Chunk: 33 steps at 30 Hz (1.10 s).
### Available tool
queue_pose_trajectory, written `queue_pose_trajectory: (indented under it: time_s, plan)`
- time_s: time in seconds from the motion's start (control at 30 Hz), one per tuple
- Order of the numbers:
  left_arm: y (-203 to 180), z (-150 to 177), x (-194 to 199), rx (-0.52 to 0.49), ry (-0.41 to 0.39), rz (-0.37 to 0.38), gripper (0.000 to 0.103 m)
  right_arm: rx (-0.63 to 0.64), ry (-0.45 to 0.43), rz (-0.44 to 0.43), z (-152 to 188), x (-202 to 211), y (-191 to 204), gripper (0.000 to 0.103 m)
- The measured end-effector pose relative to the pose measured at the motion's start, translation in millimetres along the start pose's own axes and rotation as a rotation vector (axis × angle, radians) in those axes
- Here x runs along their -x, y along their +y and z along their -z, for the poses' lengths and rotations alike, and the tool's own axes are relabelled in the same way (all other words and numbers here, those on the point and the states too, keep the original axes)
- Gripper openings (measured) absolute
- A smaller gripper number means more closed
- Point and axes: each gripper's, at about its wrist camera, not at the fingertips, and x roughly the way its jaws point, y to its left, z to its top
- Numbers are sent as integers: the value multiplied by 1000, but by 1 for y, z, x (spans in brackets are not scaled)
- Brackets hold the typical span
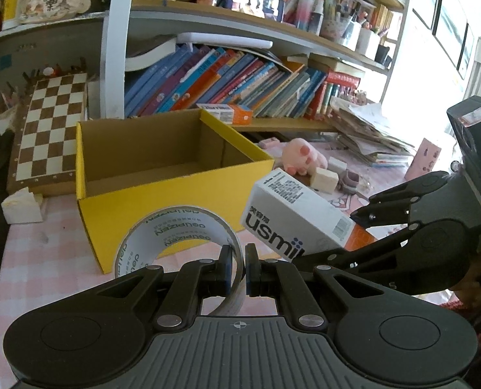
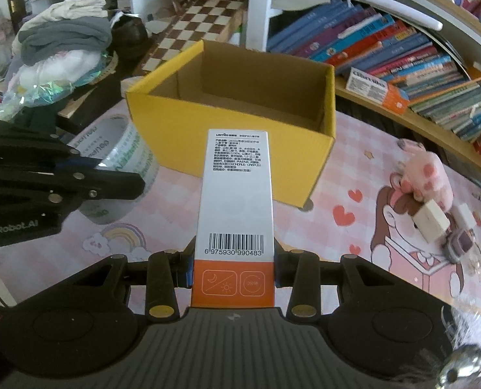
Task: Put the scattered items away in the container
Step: 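Lift the tape roll and usmile box and carry both over the yellow box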
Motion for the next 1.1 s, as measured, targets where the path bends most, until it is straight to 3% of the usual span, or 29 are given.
queue_pose_trajectory:
  time_s: [0.63, 0.93, 1.1]
  plan:
    - [19, -48, 0, -20, -127, 40, 7, 30, -84, -17, -61, 5, -6, 38]
    - [46, -90, -18, -1, -211, 0, 7, 35, -120, 2, -109, -14, -26, 38]
    - [61, -106, -41, 20, -210, -11, 7, 36, -143, 17, -137, -33, -37, 38]
